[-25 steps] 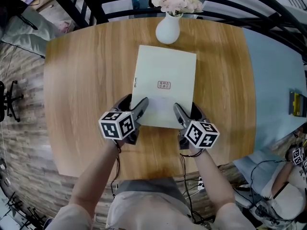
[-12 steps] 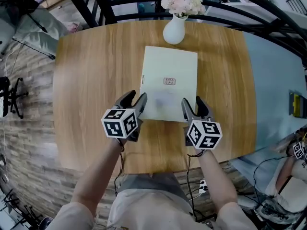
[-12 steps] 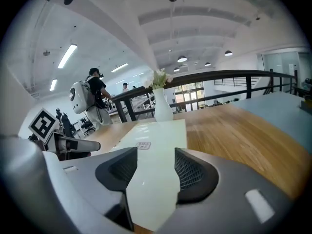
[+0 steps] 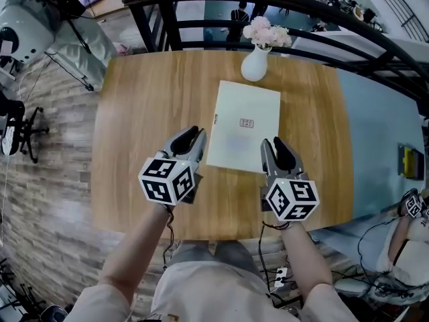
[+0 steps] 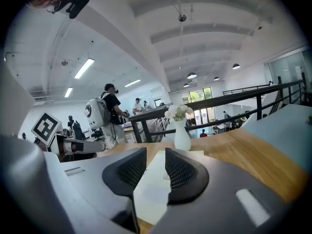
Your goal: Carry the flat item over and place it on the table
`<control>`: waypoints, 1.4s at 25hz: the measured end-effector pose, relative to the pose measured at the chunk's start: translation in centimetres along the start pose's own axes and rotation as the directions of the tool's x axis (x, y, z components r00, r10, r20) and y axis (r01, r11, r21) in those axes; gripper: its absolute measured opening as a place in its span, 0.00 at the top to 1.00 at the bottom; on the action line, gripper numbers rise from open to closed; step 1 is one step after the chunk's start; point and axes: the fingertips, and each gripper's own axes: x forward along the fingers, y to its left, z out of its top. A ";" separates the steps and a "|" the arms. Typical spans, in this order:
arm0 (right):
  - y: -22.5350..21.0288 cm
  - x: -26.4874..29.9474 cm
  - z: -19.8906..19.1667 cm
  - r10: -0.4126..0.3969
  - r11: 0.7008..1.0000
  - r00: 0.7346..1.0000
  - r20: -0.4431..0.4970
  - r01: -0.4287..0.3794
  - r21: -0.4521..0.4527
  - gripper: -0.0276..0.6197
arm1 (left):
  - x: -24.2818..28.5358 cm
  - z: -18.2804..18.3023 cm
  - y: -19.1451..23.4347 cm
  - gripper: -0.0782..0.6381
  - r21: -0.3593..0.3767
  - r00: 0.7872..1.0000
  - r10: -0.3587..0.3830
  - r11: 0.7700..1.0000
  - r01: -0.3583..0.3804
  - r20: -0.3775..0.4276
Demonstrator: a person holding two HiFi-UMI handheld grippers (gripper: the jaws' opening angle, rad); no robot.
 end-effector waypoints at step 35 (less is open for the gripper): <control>19.4 -20.8 18.1 0.396 0.918 0.877 0.273 -0.370 -0.142 0.95 | -22.7 15.7 -14.1 0.89 0.298 0.921 -0.185 0.951 0.081 0.343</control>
